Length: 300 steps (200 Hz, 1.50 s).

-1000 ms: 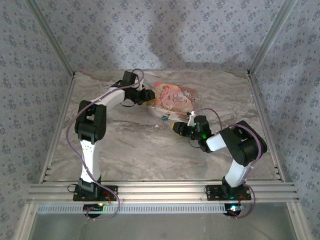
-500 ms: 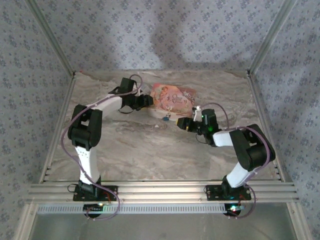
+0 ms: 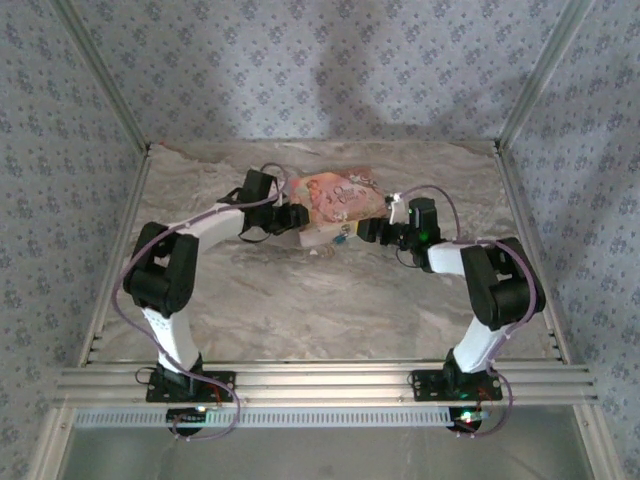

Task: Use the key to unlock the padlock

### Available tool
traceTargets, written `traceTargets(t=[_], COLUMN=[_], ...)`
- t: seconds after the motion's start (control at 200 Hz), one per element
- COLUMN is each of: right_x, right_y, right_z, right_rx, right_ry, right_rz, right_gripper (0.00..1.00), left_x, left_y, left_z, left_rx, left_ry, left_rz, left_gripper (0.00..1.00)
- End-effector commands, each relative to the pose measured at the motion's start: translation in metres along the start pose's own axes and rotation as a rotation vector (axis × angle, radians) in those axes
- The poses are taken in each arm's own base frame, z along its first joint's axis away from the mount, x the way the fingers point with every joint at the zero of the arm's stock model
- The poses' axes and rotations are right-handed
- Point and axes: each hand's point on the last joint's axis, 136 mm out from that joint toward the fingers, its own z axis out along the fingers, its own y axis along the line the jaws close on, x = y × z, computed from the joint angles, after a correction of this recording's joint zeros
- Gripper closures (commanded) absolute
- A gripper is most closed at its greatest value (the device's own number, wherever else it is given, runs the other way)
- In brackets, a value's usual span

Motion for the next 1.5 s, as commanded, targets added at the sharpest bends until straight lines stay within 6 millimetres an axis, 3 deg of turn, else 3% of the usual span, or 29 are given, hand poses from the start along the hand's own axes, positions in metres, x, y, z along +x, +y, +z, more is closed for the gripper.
traceTargets(t=[0.0, 0.355, 0.465, 0.58, 1.029, 1.494], right_x=[-0.008, 0.008, 0.016, 0.019, 0.026, 0.032], right_y=[0.007, 0.009, 0.017, 0.023, 0.028, 0.034], right_z=[0.005, -0.023, -0.025, -0.019, 0.019, 0.038], right_rx=[-0.054, -0.054, -0.106, -0.152, -0.215, -0.264], right_ry=[-0.012, -0.056, -0.061, -0.062, -0.05, -0.042], right_rz=[-0.08, -0.112, -0.114, -0.102, -0.078, -0.075], right_gripper=[0.35, 0.33, 0.27, 0.19, 0.21, 0.27], left_x=[0.043, 0.046, 0.046, 0.045, 0.045, 0.045], left_y=[0.014, 0.013, 0.013, 0.011, 0.013, 0.013], left_z=[0.005, 0.0, -0.001, -0.001, -0.002, -0.001], left_rx=[-0.068, -0.072, -0.071, -0.068, -0.074, -0.073], left_ry=[0.099, 0.083, 0.08, 0.076, 0.071, 0.07], left_rz=[-0.037, -0.043, -0.044, -0.046, -0.055, -0.056], left_gripper=[0.5, 0.49, 0.49, 0.49, 0.49, 0.49])
